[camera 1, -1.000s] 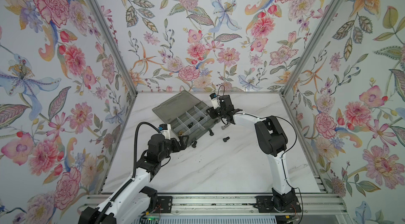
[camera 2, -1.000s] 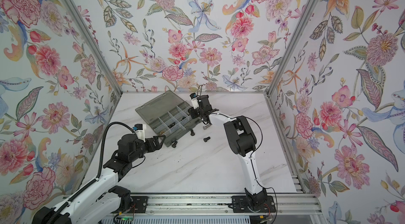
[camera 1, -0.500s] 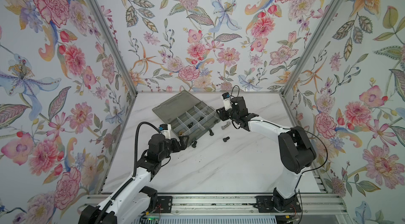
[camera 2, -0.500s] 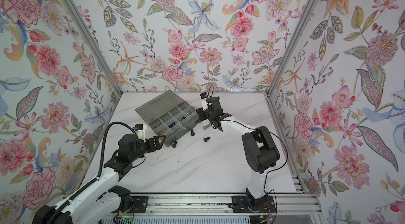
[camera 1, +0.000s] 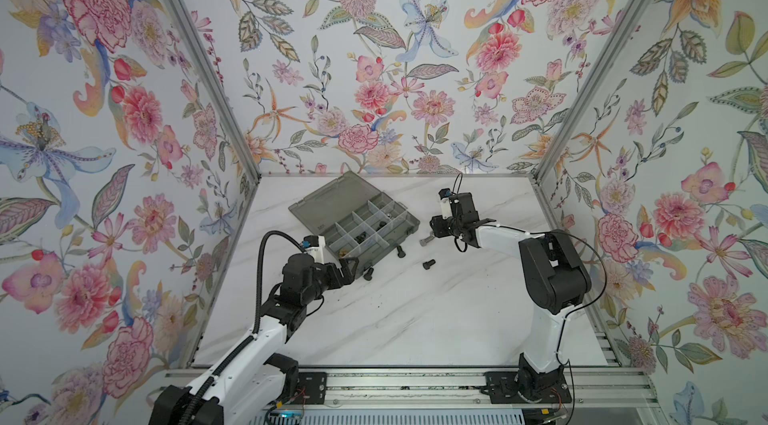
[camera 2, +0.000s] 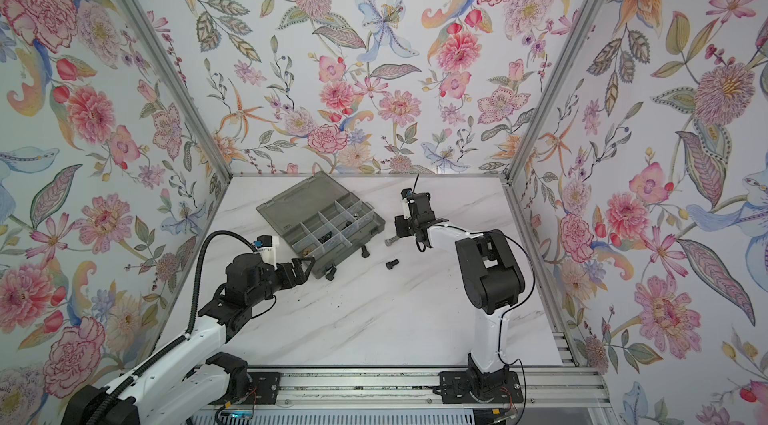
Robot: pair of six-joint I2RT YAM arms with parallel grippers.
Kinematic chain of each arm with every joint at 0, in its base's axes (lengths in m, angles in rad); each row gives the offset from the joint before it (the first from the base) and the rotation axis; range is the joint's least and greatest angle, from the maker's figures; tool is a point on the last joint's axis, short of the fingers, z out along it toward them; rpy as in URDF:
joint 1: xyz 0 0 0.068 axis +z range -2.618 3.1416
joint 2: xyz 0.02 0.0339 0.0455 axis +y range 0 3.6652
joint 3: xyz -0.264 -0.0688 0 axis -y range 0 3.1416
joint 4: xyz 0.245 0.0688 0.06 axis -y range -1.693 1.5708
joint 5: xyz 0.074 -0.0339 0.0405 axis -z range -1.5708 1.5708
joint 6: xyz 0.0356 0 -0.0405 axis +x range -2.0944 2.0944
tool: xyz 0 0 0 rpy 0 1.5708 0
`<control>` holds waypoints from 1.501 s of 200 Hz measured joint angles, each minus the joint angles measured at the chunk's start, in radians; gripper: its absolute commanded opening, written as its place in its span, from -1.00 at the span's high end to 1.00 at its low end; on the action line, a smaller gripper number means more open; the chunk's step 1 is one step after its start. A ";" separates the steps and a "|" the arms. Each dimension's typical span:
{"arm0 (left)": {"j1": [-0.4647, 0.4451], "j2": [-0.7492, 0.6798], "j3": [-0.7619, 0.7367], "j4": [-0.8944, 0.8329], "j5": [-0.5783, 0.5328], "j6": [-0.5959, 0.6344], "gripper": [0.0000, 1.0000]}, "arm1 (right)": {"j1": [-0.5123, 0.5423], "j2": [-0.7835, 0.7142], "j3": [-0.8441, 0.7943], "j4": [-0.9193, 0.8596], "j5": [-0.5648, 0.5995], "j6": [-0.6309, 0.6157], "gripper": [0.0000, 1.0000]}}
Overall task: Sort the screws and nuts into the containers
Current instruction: 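Move the right gripper down over a loose silver hex nut beside the box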
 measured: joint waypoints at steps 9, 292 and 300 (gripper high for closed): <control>0.000 0.000 0.000 0.000 0.000 0.000 -0.99 | 0.000 0.015 0.021 -0.007 -0.006 0.000 -0.02; 0.000 0.010 0.000 0.002 0.000 0.000 -0.99 | 0.030 0.009 -0.079 -0.037 0.013 0.000 0.00; 0.000 0.010 0.000 0.002 0.000 0.000 -0.98 | 0.030 0.009 -0.078 -0.038 0.013 0.000 0.01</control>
